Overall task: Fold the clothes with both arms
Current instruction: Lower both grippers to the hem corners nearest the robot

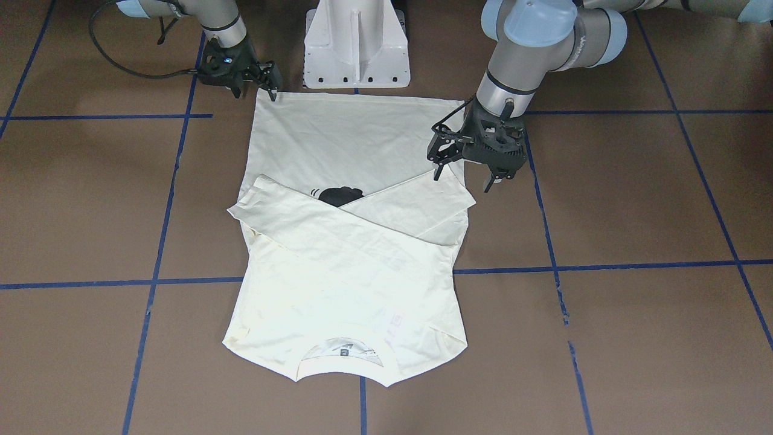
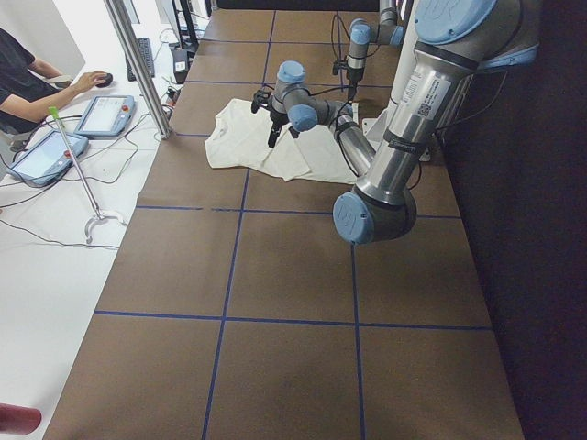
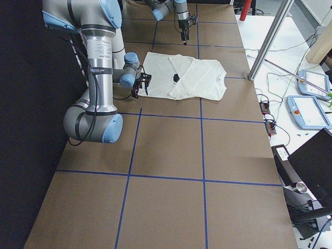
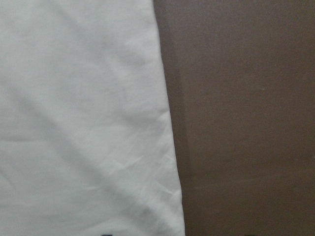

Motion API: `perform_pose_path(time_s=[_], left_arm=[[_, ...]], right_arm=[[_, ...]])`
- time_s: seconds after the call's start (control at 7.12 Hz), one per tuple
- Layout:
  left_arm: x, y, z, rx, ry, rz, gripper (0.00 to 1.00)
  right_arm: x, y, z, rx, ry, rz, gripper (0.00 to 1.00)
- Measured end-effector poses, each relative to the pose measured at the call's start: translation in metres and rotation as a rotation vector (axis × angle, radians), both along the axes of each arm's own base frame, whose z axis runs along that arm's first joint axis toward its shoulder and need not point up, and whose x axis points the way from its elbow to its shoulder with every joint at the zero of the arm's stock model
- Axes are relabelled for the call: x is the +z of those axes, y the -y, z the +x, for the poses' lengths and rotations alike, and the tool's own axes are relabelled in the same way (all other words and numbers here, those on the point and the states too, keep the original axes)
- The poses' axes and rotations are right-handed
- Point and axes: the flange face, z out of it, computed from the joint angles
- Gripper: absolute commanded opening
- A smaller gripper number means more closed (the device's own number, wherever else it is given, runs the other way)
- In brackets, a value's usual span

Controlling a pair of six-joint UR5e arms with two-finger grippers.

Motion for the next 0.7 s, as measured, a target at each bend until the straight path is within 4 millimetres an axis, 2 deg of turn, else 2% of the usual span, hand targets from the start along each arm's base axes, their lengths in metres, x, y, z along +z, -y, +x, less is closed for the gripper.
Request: perform_pose_path(time_s=[0.42,0.7], left_arm=[[-0.0005,-0.0011,0.0013,0.002,-0.001,0.000,1.00],[-0.0017,-0.0016,0.0019,0.003,-0.003,0.000,1.00]], right_arm=[[0.0004,-0.0028,-0.0103,-0.009,-0.003,-0.004,0.42],[0.0006,-0.0041,-0.0114,-0.014,-0.003,-0.008,0.10]])
